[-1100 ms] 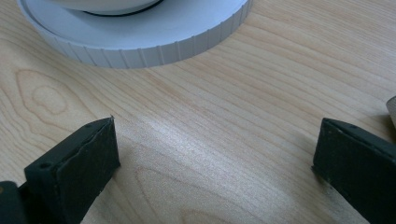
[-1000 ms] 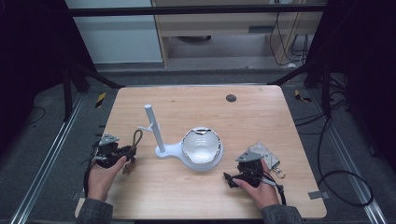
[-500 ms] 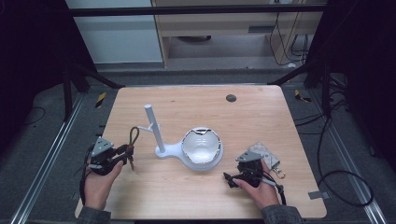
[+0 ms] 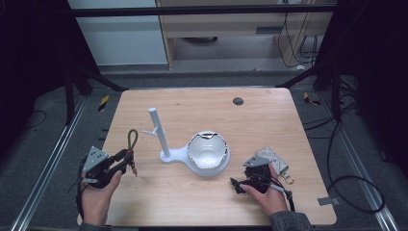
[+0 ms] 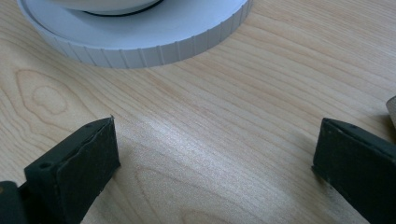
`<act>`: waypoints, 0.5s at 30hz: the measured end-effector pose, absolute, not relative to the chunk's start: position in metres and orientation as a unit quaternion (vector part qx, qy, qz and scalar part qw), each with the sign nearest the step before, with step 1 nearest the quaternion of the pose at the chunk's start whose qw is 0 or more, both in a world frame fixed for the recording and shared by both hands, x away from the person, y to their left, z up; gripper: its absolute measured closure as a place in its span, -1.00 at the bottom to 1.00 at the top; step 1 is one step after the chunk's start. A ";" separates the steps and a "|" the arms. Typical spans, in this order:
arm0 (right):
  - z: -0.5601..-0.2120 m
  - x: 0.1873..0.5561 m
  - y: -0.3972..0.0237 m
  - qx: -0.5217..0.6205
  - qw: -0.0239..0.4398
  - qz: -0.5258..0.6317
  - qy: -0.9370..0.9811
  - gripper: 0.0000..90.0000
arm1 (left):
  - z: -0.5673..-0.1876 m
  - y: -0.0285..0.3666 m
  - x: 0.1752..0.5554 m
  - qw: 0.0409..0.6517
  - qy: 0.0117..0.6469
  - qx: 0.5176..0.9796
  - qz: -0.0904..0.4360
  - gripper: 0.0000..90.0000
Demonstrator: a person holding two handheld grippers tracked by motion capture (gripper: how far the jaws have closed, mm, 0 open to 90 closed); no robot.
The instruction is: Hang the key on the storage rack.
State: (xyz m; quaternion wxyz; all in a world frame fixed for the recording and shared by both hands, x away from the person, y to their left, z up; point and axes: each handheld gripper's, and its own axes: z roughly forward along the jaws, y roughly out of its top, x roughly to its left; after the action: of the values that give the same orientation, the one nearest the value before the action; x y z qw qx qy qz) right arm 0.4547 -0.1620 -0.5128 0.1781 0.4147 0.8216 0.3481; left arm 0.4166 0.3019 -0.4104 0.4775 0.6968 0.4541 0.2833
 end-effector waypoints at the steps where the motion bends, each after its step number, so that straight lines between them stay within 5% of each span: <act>1: -0.513 0.455 -0.162 0.414 0.178 0.348 0.822 -1.00 | -0.407 0.301 0.414 0.483 0.451 0.693 0.287 0.46; 15: -0.513 0.455 -0.162 0.414 0.178 0.348 0.822 -1.00 | -0.383 0.288 0.396 0.530 0.419 0.673 0.301 0.46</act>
State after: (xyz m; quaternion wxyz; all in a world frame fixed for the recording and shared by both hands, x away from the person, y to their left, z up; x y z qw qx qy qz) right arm 0.4547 -0.1621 -0.5128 0.1782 0.4145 0.8218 0.3480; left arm 0.3956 0.2884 -0.3830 0.5297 0.6734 0.4188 0.3008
